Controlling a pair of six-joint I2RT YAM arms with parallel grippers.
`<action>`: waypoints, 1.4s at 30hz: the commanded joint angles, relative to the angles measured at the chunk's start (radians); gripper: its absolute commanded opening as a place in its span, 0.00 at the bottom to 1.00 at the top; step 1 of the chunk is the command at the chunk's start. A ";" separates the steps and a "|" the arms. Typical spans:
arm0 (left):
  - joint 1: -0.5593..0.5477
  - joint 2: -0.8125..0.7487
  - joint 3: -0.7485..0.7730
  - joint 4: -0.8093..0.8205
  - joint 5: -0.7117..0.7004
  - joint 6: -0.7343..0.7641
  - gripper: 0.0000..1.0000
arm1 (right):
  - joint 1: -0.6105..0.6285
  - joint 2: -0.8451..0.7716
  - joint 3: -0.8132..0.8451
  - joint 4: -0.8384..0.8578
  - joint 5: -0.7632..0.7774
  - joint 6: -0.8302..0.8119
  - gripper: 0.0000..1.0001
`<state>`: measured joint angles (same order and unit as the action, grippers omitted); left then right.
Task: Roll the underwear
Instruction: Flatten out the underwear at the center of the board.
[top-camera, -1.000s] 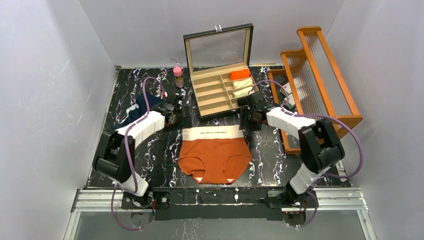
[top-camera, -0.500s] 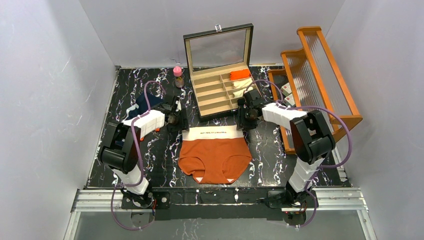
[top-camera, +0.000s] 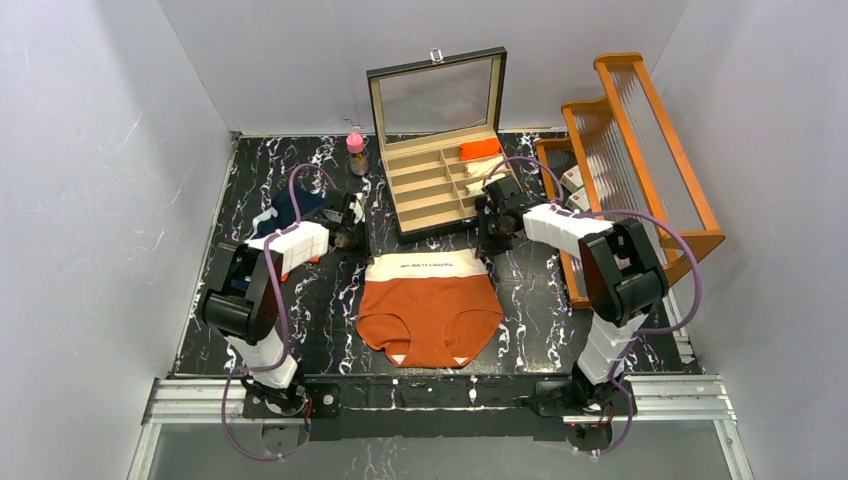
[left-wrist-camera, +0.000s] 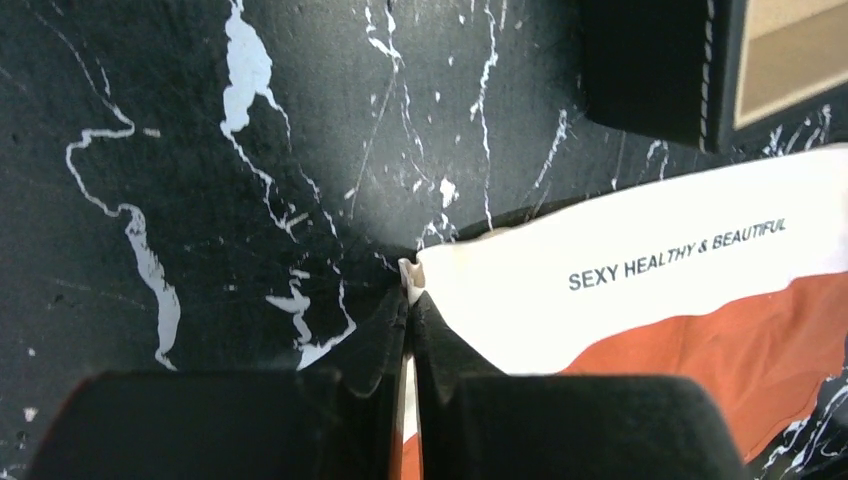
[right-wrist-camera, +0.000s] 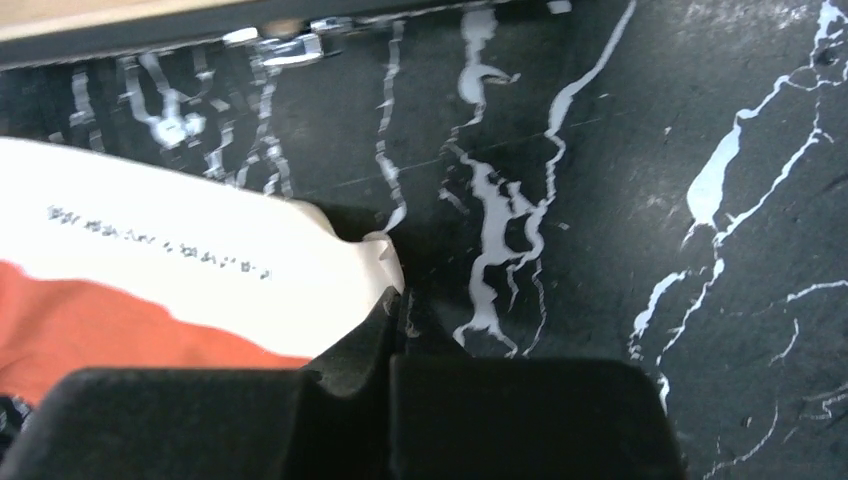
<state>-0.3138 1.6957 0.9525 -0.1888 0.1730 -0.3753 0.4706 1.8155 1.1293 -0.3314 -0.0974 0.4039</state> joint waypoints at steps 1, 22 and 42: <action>-0.001 -0.179 -0.023 -0.025 0.034 0.006 0.00 | -0.003 -0.204 -0.010 0.011 -0.083 -0.032 0.01; -0.019 -1.059 0.217 -0.659 0.257 -0.096 0.00 | 0.001 -1.081 0.023 -0.407 -0.508 0.090 0.01; -0.022 -0.475 -0.030 -0.264 -0.014 -0.013 0.00 | 0.000 -0.474 -0.196 0.005 0.056 0.043 0.01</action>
<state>-0.3313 1.1340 0.9426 -0.6591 0.2214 -0.4276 0.4717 1.2412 0.9004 -0.5491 -0.1777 0.4935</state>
